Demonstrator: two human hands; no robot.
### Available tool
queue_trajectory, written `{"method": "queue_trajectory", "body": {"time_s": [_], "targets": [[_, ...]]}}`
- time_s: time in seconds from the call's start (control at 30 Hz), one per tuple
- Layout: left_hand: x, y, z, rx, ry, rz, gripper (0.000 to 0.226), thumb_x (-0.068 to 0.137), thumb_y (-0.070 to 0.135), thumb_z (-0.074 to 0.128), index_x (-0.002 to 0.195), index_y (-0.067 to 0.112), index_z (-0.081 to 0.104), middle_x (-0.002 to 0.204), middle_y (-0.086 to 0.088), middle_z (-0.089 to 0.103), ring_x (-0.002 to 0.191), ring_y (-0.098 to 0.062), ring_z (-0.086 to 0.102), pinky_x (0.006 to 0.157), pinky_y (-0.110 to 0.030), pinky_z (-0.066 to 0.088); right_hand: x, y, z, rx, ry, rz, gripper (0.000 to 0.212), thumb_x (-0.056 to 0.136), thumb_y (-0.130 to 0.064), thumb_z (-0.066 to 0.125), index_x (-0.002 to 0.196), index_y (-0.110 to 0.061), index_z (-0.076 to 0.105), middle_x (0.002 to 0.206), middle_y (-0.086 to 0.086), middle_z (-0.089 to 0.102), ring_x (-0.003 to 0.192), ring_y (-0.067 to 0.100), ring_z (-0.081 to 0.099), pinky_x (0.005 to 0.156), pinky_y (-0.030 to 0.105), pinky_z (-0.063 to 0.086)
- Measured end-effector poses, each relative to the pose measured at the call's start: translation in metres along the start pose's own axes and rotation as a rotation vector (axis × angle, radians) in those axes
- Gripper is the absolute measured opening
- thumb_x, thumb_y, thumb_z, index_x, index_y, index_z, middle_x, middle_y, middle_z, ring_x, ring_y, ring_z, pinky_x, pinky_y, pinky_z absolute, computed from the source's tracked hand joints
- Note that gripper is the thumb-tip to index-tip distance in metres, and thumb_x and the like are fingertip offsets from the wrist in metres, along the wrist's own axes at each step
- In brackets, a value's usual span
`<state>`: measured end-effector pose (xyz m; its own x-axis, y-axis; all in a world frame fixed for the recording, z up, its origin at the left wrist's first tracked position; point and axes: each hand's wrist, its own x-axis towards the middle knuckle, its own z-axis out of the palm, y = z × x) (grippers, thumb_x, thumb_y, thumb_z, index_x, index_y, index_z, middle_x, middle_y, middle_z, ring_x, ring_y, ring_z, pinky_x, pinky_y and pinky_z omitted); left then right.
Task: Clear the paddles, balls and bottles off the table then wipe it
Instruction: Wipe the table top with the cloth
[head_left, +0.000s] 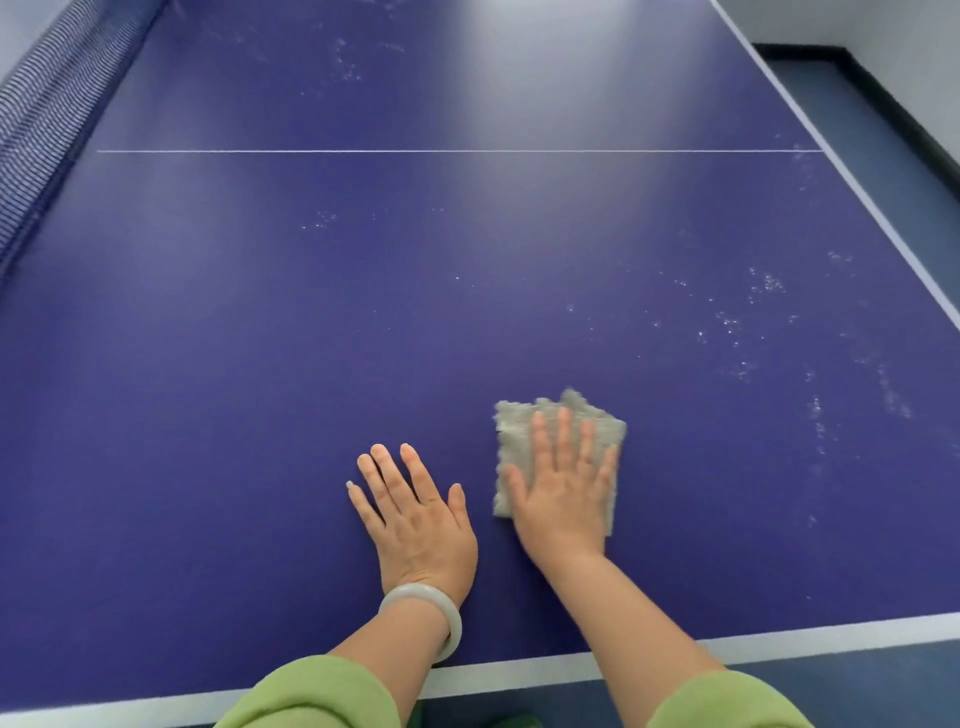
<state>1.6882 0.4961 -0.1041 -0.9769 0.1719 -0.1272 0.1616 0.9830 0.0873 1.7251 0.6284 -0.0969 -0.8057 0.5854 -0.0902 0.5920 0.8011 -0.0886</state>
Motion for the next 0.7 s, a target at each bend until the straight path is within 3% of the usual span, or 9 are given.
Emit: {"method": "queue_trajectory", "body": {"time_s": [0.1,0.17,0.3,0.37,0.47,0.53,0.6,0.7], "targets": [[0.000,-0.001,-0.001,-0.014,-0.004,0.001,0.074,0.094,0.046,0.011,0.152,0.001,0.023,0.158,-0.027,0.016,0.148,-0.043,0.008,0.119,-0.060,0.008,-0.010,-0.008,0.006,-0.035,-0.056,-0.206,0.070,0.096,-0.061,0.018,0.155,-0.024,0.017,0.163,0.005,0.012,0.150,0.030,0.008,0.118,0.055,0.006],[0.000,-0.001,-0.001,-0.036,-0.006,-0.007,0.071,0.096,0.044,0.016,0.153,0.001,0.020,0.159,-0.027,0.014,0.148,-0.043,0.005,0.119,-0.060,0.006,-0.007,0.024,0.006,-0.099,-0.045,-0.214,0.069,0.097,-0.063,0.008,0.156,-0.028,0.012,0.164,0.000,0.009,0.151,0.026,0.007,0.118,0.053,0.006],[-0.001,-0.002,-0.002,-0.062,-0.035,0.009,0.071,0.100,0.045,0.025,0.154,0.003,0.007,0.161,-0.026,0.003,0.148,-0.044,-0.005,0.118,-0.060,0.001,-0.005,0.090,-0.008,-0.055,-0.087,0.332,0.065,0.097,-0.059,0.005,0.153,-0.030,-0.011,0.164,0.001,-0.008,0.151,0.027,-0.005,0.119,0.053,0.000],[-0.001,-0.003,-0.006,-0.075,-0.043,0.004,0.072,0.099,0.045,0.026,0.154,0.002,0.009,0.160,-0.026,0.003,0.148,-0.044,-0.005,0.118,-0.060,0.000,-0.017,0.078,-0.012,0.000,-0.119,0.466,0.067,0.099,-0.056,0.010,0.155,-0.026,-0.011,0.163,0.003,-0.013,0.150,0.027,-0.011,0.119,0.054,-0.001],[-0.001,-0.002,-0.008,-0.097,-0.058,0.014,0.072,0.099,0.045,0.028,0.154,0.002,0.010,0.160,-0.027,0.004,0.148,-0.044,-0.005,0.118,-0.060,0.000,-0.050,0.023,-0.003,-0.004,-0.014,0.260,0.066,0.100,-0.052,0.017,0.157,-0.020,0.007,0.164,0.008,0.002,0.150,0.032,0.004,0.119,0.056,0.005],[-0.001,-0.003,-0.009,-0.124,-0.072,0.023,0.073,0.098,0.043,0.032,0.154,0.001,0.013,0.160,-0.028,0.006,0.148,-0.045,-0.003,0.118,-0.060,0.001,-0.078,0.000,0.001,-0.017,-0.041,0.008,0.065,0.099,-0.050,0.021,0.155,-0.018,0.019,0.163,0.009,0.015,0.149,0.032,0.014,0.119,0.055,0.012],[-0.001,-0.005,-0.009,-0.130,-0.073,0.035,0.073,0.098,0.042,0.034,0.154,0.001,0.014,0.160,-0.028,0.007,0.148,-0.044,-0.002,0.118,-0.060,0.002,-0.102,0.011,0.002,-0.058,-0.086,-0.161,0.061,0.102,-0.049,0.016,0.155,-0.021,0.022,0.163,0.004,0.015,0.150,0.028,0.014,0.117,0.053,0.018],[-0.001,-0.008,-0.008,-0.134,-0.090,0.032,0.072,0.099,0.042,0.029,0.155,0.002,0.007,0.161,-0.026,0.002,0.148,-0.043,-0.007,0.119,-0.059,-0.001,-0.123,0.067,0.001,-0.094,-0.043,-0.105,0.062,0.102,-0.052,0.010,0.153,-0.023,0.027,0.163,0.000,0.017,0.150,0.024,0.015,0.117,0.051,0.019]]}}
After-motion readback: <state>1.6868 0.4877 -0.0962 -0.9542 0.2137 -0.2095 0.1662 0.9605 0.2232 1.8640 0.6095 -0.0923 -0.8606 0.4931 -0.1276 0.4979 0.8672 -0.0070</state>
